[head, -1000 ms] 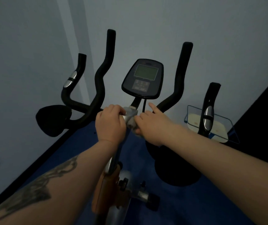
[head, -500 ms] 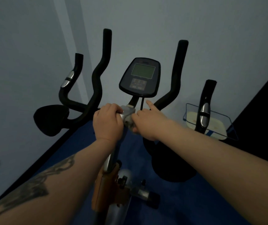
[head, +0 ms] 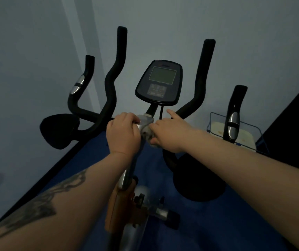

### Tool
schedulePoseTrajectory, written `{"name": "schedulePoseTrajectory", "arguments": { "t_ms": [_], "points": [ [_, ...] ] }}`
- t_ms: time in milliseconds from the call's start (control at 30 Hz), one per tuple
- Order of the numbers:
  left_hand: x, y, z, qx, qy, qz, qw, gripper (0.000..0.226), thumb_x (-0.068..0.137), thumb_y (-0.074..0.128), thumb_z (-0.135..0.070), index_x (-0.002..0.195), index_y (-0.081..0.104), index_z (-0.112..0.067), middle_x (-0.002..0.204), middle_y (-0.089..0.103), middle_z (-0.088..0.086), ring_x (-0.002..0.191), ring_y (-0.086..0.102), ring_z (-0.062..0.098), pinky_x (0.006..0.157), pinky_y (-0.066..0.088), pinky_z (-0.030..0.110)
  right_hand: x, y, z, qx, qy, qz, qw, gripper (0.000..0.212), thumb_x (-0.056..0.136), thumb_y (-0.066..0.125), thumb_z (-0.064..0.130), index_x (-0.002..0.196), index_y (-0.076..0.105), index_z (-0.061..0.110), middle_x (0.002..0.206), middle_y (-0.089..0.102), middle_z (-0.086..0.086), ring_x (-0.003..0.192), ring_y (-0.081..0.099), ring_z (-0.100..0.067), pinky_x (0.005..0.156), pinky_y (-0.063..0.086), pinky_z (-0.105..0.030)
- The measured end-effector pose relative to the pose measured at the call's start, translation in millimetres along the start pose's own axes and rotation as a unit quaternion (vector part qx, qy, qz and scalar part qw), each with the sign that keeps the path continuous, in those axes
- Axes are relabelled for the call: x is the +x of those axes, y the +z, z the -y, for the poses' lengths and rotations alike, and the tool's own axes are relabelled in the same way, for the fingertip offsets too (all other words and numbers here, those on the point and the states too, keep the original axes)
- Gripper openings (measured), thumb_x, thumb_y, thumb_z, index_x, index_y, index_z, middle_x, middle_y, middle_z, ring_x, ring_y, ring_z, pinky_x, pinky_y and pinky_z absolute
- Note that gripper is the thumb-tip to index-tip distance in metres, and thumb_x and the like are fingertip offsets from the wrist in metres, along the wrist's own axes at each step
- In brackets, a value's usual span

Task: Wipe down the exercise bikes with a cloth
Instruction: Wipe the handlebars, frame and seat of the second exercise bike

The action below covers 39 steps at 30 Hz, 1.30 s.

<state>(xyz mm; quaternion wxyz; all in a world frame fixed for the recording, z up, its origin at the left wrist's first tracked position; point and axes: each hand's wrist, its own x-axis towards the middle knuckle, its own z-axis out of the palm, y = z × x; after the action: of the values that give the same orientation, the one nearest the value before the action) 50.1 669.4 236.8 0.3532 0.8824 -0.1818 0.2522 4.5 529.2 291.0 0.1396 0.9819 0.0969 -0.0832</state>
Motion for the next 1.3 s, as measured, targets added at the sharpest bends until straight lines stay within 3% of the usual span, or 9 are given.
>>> {"name": "schedulePoseTrajectory", "arguments": {
  "t_ms": [200, 467, 567, 633, 800, 933, 1100, 1200, 1300],
  "points": [
    [-1, -2, -3, 0.000, 0.001, 0.000, 1.000, 0.019, 0.079, 0.051, -0.001, 0.084, 0.066, -0.012, 0.085, 0.063, 0.004, 0.081, 0.056, 0.025, 0.075, 0.030, 0.031, 19, -22, -7, -0.030, -0.019, 0.086, 0.996, 0.038, 0.106, 0.022, 0.039, 0.136, 0.045, 0.030, 0.134, 0.054, -0.004, 0.127, 0.047, -0.023, 0.115, 0.011, -0.049],
    [-1, 0, 0, 0.003, 0.004, 0.001, 1.000, 0.019, 0.079, 0.048, -0.003, 0.084, 0.064, -0.012, 0.085, 0.063, 0.005, 0.081, 0.056, 0.025, 0.077, 0.032, 0.033, 12, -22, -6, 0.018, -0.017, 0.105, 0.994, 0.023, 0.098, 0.040, 0.038, 0.110, 0.049, 0.020, 0.117, 0.058, -0.002, 0.116, 0.051, -0.022, 0.116, 0.008, -0.049],
    [-1, 0, 0, -0.001, 0.010, -0.003, 1.000, 0.021, 0.079, 0.046, -0.005, 0.084, 0.065, -0.012, 0.085, 0.062, 0.003, 0.080, 0.055, 0.023, 0.075, 0.029, 0.030, 24, -30, -20, 0.085, -0.037, 0.089, 0.992, 0.027, 0.100, 0.040, 0.041, 0.108, 0.053, 0.019, 0.110, 0.060, -0.005, 0.094, 0.051, -0.022, 0.092, 0.038, -0.040],
    [-1, -1, -1, -0.001, 0.009, -0.005, 1.000, 0.020, 0.079, 0.046, -0.005, 0.084, 0.065, -0.012, 0.085, 0.062, 0.004, 0.080, 0.055, 0.024, 0.075, 0.027, 0.028, 25, -26, -25, 0.081, -0.026, 0.035, 0.996, 0.032, 0.102, 0.036, 0.042, 0.117, 0.052, 0.018, 0.114, 0.060, -0.008, 0.090, 0.049, -0.022, 0.080, 0.036, -0.035],
    [-1, -1, 0, -0.001, 0.004, -0.004, 1.000, 0.019, 0.080, 0.048, -0.004, 0.084, 0.065, -0.012, 0.084, 0.062, 0.004, 0.080, 0.055, 0.024, 0.076, 0.029, 0.029, 15, -13, -24, 0.059, -0.053, 0.062, 0.995, 0.011, 0.098, 0.040, 0.039, 0.100, 0.041, 0.029, 0.106, 0.060, 0.002, 0.111, 0.053, -0.019, 0.114, 0.009, -0.046],
    [0, 0, 1, -0.006, 0.015, -0.014, 1.000, 0.021, 0.077, 0.045, -0.006, 0.081, 0.065, -0.012, 0.080, 0.063, 0.002, 0.076, 0.055, 0.022, 0.073, 0.029, 0.028, 22, -14, -27, 0.072, -0.050, 0.055, 0.995, 0.018, 0.097, 0.044, 0.045, 0.092, 0.041, 0.028, 0.077, 0.043, 0.009, 0.086, 0.048, -0.020, 0.087, 0.037, -0.038],
    [-1, -2, -3, -0.005, 0.014, -0.011, 1.000, 0.020, 0.077, 0.048, -0.002, 0.082, 0.066, -0.012, 0.082, 0.063, 0.003, 0.078, 0.056, 0.023, 0.073, 0.027, 0.027, 19, -25, -23, 0.055, -0.016, 0.044, 0.997, 0.038, 0.100, 0.034, 0.051, 0.117, 0.048, 0.020, 0.096, 0.051, 0.000, 0.084, 0.044, -0.018, 0.074, 0.034, -0.033],
    [-1, -2, -2, -0.009, 0.005, -0.004, 1.000, 0.019, 0.078, 0.051, 0.001, 0.082, 0.065, -0.012, 0.083, 0.063, 0.003, 0.079, 0.056, 0.024, 0.074, 0.029, 0.028, 2, -18, -8, 0.013, -0.011, 0.027, 0.999, 0.028, 0.098, 0.040, 0.045, 0.107, 0.042, 0.018, 0.111, 0.061, -0.006, 0.086, 0.050, -0.023, 0.090, 0.038, -0.040],
    [0, 0, 0, -0.015, 0.008, -0.010, 1.000, 0.019, 0.077, 0.049, 0.000, 0.080, 0.064, -0.012, 0.080, 0.063, 0.003, 0.077, 0.056, 0.023, 0.073, 0.029, 0.029, -1, -6, 9, -0.045, -0.004, -0.002, 0.999, 0.034, 0.100, 0.039, 0.036, 0.124, 0.041, 0.012, 0.124, 0.055, -0.009, 0.110, 0.053, -0.027, 0.101, 0.033, -0.042]
  ]
}}
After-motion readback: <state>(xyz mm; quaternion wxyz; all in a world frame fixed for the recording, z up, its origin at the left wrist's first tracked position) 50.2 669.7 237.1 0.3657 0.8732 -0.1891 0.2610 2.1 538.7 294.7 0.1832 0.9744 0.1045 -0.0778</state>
